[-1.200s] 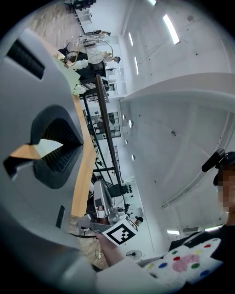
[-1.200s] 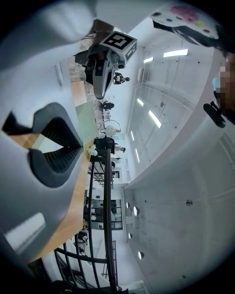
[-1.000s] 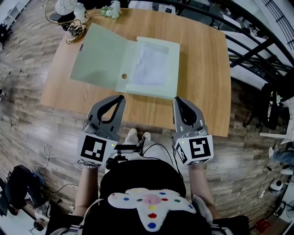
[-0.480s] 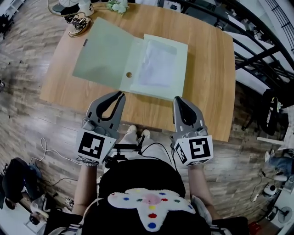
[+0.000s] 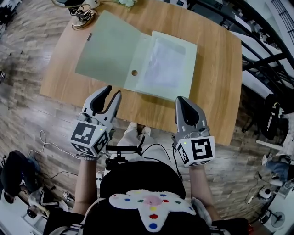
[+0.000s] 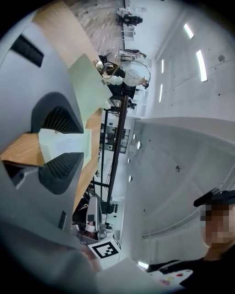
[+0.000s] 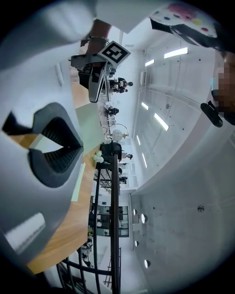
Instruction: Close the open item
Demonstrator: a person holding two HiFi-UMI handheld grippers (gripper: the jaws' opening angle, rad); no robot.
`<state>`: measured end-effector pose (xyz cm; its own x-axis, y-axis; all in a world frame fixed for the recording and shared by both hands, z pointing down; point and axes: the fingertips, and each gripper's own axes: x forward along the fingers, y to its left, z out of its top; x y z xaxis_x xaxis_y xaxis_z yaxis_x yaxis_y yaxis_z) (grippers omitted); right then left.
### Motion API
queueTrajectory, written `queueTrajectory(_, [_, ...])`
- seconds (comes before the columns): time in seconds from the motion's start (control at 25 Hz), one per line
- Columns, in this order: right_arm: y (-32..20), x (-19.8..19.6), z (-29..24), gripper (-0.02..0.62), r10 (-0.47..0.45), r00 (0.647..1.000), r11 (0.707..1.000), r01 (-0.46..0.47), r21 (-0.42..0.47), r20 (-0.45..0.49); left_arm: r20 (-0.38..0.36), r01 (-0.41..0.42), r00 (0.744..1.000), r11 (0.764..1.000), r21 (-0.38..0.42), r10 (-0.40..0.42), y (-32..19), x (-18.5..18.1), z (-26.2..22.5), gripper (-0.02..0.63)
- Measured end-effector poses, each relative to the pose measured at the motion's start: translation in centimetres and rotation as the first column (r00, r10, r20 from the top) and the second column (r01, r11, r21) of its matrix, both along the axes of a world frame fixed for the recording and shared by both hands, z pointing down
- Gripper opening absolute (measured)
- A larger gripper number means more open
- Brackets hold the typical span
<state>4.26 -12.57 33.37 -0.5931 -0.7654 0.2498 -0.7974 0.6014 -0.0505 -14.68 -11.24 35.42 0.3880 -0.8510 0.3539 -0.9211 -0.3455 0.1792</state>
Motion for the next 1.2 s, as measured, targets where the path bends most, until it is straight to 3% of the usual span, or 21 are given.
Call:
queueTrajectory(0.24, [-0.7,-1.1,1.2,0.009,-0.003,1.0,1.0,0.002,-0.027,-0.01,-0.114,0.111,0.986,0.989,-0.096,-0.121,-0.9,-3.8,3.4,0.138])
queueTrajectory(0.64, [-1.4,-2.1,3.2,0.009,0.0,1.0,0.998,-0.002,-0.07,-0.031,-0.161,0.22,0.953,0.951,-0.219,-0.258,-2.7,-8.0,9.2,0.198])
queueTrajectory(0.88, [-1.6,-2.0,4.2,0.009,0.008,0.998,0.996,-0.013,-0.088,-0.054,-0.164,0.241,0.944,0.94,-0.241,-0.285,-4.1,-9.0,11.3,0.206])
queueTrajectory(1.2, [-1.9,-1.5,5.1,0.009,0.035,0.997,0.993,-0.042,-0.109,-0.071,-0.141,0.223,0.956,0.948,-0.228,-0.259,-6.4,-9.3,12.2,0.206])
